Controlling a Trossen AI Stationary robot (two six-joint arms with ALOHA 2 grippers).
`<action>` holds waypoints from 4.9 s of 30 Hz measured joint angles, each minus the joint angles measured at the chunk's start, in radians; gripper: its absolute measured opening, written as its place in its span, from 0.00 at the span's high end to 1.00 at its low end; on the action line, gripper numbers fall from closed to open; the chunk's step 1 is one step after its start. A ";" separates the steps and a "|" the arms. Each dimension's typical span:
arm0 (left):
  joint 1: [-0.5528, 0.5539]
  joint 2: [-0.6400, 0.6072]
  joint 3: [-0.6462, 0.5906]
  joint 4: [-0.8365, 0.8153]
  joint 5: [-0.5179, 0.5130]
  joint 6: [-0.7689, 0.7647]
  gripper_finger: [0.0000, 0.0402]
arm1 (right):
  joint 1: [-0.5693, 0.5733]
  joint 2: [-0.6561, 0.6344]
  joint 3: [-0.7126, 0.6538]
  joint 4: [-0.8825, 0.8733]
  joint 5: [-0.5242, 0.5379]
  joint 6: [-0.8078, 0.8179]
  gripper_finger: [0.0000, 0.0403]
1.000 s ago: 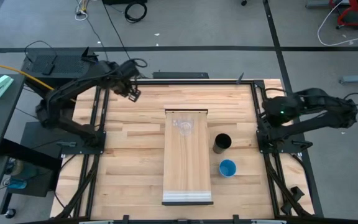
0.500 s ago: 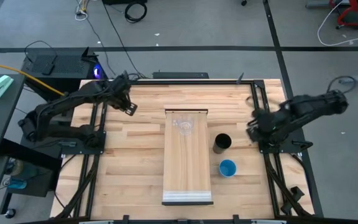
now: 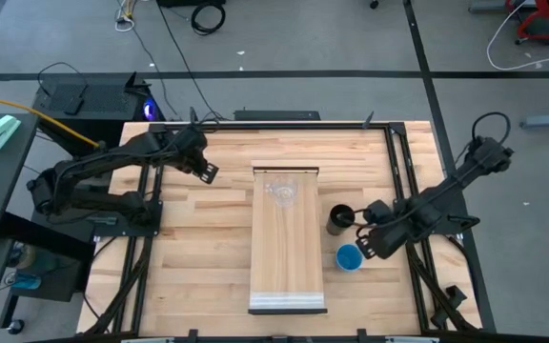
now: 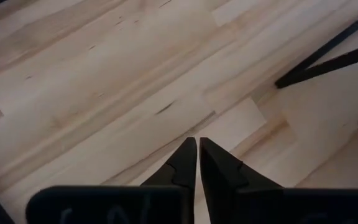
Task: Stack small to large cups/mugs on shelf
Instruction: Put the blue cup on the shelf
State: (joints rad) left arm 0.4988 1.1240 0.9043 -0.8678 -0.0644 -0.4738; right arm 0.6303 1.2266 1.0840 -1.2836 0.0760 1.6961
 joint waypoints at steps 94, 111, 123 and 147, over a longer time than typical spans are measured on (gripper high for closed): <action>0.000 0.002 0.000 0.004 -0.002 -0.012 0.95 | 0.025 0.237 -0.040 0.235 0.007 -0.022 0.98; 0.000 0.002 0.001 0.012 -0.004 -0.011 0.93 | 0.013 0.143 0.549 -0.289 0.073 -0.094 0.99; 0.000 0.002 0.001 0.033 -0.020 -0.012 0.95 | -0.279 0.249 0.815 -0.288 0.169 -0.582 0.99; 0.000 0.002 0.001 0.035 -0.020 -0.013 0.94 | -0.437 0.678 1.214 -0.288 -0.026 -1.201 0.99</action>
State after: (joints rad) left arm 0.4988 1.1255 0.9051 -0.8329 -0.0847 -0.4871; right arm 0.1936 1.9049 2.2984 -1.5718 0.0500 0.4952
